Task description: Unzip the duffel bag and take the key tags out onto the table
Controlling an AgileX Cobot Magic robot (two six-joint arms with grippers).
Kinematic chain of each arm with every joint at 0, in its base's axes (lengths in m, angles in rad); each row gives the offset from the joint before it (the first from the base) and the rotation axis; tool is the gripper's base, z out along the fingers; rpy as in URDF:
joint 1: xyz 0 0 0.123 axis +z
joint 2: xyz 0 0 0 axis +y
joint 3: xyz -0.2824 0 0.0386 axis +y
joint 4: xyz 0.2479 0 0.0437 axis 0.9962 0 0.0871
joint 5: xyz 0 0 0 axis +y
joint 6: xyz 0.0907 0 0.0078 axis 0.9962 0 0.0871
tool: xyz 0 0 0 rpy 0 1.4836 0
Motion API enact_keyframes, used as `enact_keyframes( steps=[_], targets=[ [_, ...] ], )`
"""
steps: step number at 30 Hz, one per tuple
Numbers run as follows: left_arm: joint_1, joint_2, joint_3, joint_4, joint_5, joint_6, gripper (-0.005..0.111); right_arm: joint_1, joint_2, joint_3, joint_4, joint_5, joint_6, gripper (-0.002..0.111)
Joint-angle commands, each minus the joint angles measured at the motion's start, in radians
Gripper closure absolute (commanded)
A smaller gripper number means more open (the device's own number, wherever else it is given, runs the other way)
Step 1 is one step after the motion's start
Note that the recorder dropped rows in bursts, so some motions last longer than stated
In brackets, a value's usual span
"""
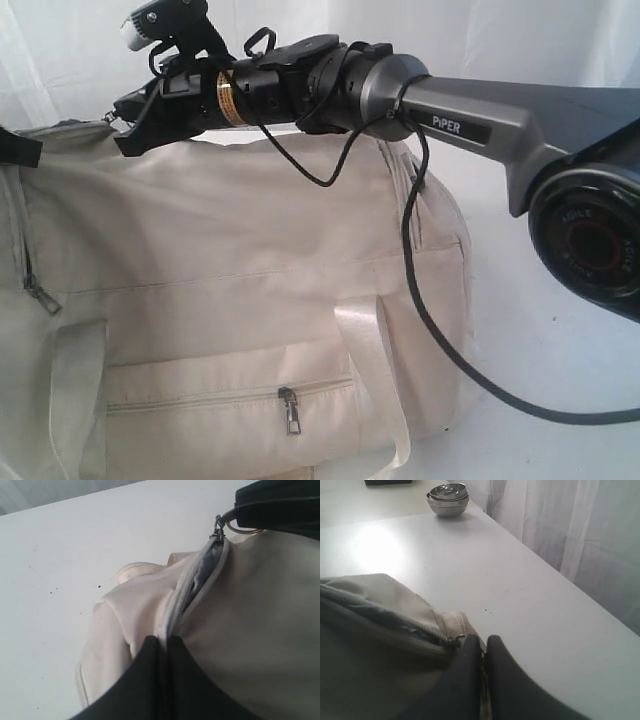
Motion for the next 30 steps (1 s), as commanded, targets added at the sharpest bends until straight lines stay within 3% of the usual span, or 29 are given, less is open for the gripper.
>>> enact_keyframes(
  steps=[1,2,4,6,8,11,15,27,30],
  targets=[
    [0.023,-0.035,-0.001,0.059,0.037,0.095,0.105,-0.072,-0.002,-0.002,-0.017,0.134,0.002,0.108],
    [0.02,-0.035,-0.001,0.044,0.038,0.113,0.102,-0.072,-0.006,-0.002,-0.017,0.122,0.002,0.108],
    [-0.008,-0.035,-0.001,0.023,0.038,0.193,0.085,-0.072,-0.011,-0.002,-0.017,0.098,0.002,0.108],
    [-0.045,-0.035,-0.001,0.021,0.04,0.288,0.06,-0.072,-0.011,-0.002,-0.017,0.091,0.002,0.108],
    [-0.068,-0.035,-0.001,0.008,0.044,0.363,0.049,-0.072,-0.011,-0.002,-0.017,0.068,0.002,0.108],
    [-0.126,-0.023,-0.001,-0.085,-0.002,0.476,0.049,-0.072,-0.011,-0.002,-0.017,0.036,0.002,0.108],
    [-0.185,0.034,-0.001,-0.156,-0.164,0.583,0.049,-0.072,-0.011,-0.002,-0.017,-0.073,0.002,0.108],
    [-0.187,0.183,-0.001,-0.138,-0.316,0.585,0.049,-0.072,-0.011,-0.002,-0.017,-0.117,0.002,0.108],
    [-0.187,0.201,-0.001,-0.136,-0.318,0.585,0.054,-0.072,-0.011,-0.002,-0.017,-0.117,0.002,0.108]
  ],
)
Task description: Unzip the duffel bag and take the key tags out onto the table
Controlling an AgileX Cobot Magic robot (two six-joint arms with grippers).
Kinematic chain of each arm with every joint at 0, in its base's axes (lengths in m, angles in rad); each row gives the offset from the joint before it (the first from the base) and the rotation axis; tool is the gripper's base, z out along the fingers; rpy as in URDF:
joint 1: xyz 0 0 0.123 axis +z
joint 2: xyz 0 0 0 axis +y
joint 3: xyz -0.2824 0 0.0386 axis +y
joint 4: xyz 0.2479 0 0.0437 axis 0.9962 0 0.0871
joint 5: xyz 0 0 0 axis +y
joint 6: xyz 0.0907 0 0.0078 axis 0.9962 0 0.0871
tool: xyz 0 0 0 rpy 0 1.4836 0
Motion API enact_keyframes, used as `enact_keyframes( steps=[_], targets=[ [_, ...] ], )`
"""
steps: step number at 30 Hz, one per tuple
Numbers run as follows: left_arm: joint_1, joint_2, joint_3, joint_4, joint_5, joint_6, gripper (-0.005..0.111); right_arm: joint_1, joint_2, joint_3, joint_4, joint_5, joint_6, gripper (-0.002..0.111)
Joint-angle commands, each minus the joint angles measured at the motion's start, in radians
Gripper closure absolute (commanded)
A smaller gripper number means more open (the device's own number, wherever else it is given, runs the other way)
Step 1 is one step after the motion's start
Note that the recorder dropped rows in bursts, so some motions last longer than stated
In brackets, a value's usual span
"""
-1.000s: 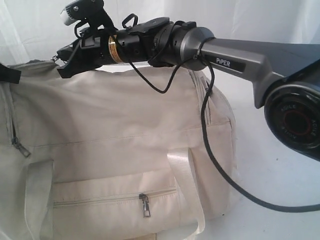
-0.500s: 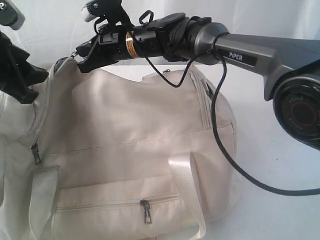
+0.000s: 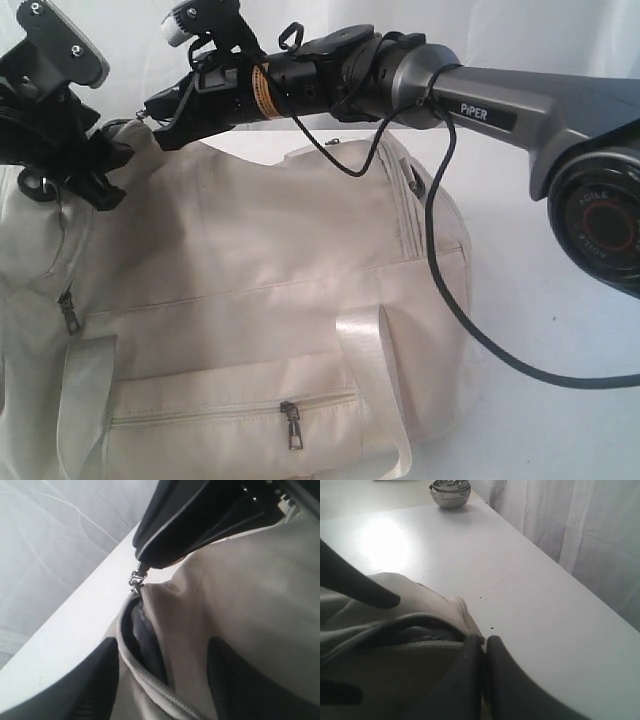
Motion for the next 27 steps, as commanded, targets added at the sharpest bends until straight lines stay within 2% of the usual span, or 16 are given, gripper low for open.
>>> enact_keyframes(
  steps=[1,12,20,27],
  targets=[
    [-0.005,0.025,-0.001,-0.002,-0.012,0.0,0.056,-0.011,-0.009,-0.002,0.007,-0.005,0.0,0.108],
    [-0.005,0.065,-0.001,-0.002,-0.012,-0.004,0.105,-0.011,-0.009,-0.002,0.007,-0.005,0.0,0.108],
    [-0.003,0.058,-0.001,-0.002,-0.008,-0.006,0.107,-0.011,-0.009,-0.002,0.007,0.006,0.0,0.108],
    [0.009,-0.039,-0.001,-0.002,0.035,-0.001,0.107,-0.032,-0.009,-0.002,0.007,0.006,0.0,0.108]
  ],
)
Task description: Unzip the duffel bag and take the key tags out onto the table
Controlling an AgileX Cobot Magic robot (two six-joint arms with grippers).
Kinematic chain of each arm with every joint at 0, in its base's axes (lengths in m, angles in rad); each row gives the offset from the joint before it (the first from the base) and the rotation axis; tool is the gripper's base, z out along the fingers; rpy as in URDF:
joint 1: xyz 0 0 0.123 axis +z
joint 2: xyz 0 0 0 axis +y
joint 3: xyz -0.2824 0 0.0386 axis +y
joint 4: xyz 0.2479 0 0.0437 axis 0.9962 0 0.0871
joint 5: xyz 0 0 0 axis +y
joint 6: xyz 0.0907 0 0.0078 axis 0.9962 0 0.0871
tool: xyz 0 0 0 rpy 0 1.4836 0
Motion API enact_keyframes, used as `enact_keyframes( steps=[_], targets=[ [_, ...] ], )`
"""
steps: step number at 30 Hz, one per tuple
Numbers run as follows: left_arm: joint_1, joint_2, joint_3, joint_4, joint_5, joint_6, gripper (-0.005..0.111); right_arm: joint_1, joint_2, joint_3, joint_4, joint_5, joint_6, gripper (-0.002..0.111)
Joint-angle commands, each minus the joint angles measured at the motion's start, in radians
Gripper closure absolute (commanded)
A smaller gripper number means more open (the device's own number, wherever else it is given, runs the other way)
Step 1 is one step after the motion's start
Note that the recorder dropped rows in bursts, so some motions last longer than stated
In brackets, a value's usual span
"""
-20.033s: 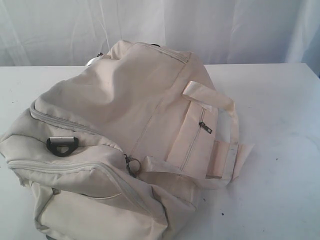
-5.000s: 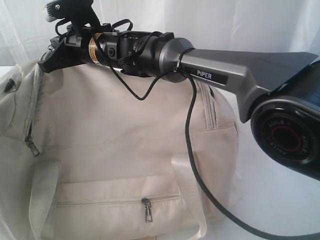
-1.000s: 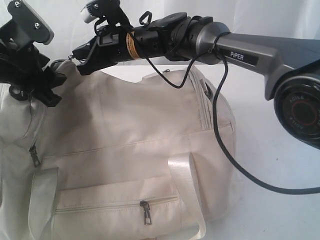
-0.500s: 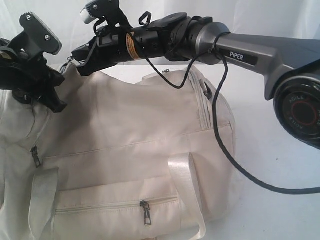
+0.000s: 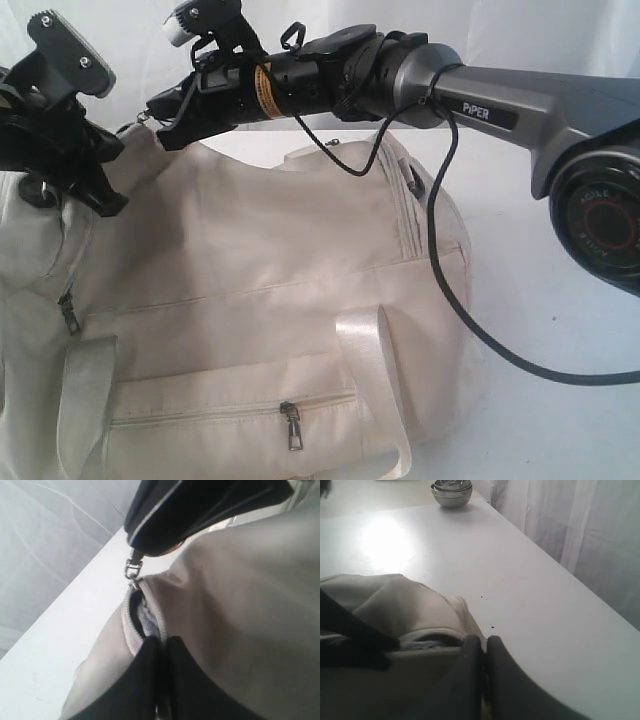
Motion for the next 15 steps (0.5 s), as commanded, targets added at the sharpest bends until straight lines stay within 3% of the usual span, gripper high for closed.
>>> enact_keyframes(
  steps=[1,15],
  targets=[
    [0.017,-0.081,-0.001,-0.005,0.055,-0.003,0.107,-0.029,-0.009,-0.002,0.01,0.011,0.0,0.108],
    [0.142,-0.198,-0.001,-0.005,0.25,-0.066,0.107,-0.035,-0.009,-0.002,0.01,0.045,0.003,0.108]
  ],
)
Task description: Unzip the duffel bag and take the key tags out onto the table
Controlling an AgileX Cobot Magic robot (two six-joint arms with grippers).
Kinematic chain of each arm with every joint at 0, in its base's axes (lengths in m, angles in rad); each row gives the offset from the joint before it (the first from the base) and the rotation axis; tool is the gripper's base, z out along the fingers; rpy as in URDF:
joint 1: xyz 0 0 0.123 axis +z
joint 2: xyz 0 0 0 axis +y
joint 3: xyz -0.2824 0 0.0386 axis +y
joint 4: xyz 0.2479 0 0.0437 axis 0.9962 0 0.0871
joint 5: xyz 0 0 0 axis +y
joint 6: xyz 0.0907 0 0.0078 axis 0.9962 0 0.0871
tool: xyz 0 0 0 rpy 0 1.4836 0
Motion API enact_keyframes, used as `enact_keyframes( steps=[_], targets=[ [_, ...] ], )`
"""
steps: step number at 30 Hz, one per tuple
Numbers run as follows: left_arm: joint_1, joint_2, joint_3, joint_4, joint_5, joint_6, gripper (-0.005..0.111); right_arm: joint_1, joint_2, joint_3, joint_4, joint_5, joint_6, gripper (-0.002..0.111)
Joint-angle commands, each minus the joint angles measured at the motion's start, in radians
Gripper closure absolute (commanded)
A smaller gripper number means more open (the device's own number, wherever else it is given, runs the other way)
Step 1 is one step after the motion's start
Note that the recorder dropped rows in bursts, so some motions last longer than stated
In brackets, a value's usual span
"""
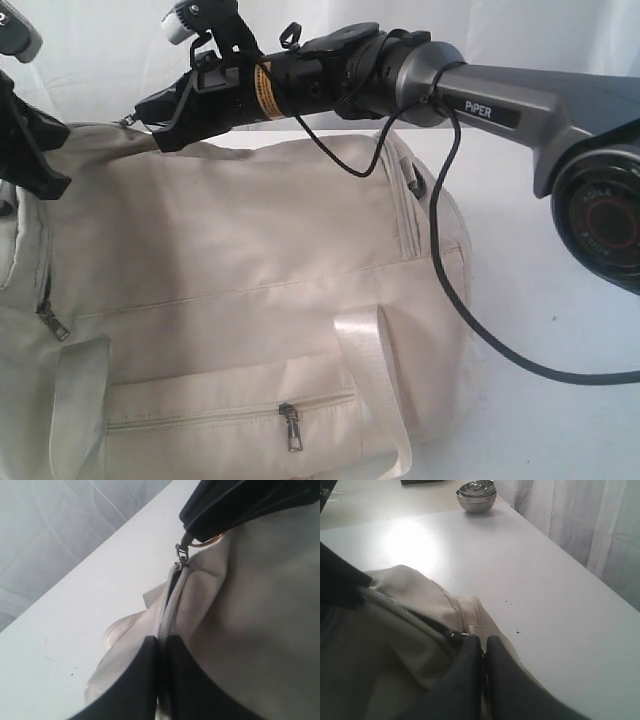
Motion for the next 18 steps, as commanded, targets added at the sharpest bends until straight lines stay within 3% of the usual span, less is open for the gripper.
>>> enact_keyframes(
  steps=[1,7,13,18],
  targets=[
    [0.04,-0.05,-0.001,0.001,0.073,-0.021,0.107,-0.025,-0.009,-0.002,-0.008,0.142,0.0,0.108],
    [0.045,-0.074,-0.001,0.005,0.094,-0.021,0.107,-0.025,-0.009,-0.002,-0.008,0.153,0.0,0.108],
    [0.092,-0.079,-0.001,0.005,0.107,-0.049,0.107,-0.046,-0.029,-0.002,-0.008,0.15,0.031,0.108],
    [0.099,-0.079,-0.001,0.005,0.112,-0.047,0.107,-0.151,-0.059,-0.002,-0.008,-0.086,0.048,0.108]
  ],
)
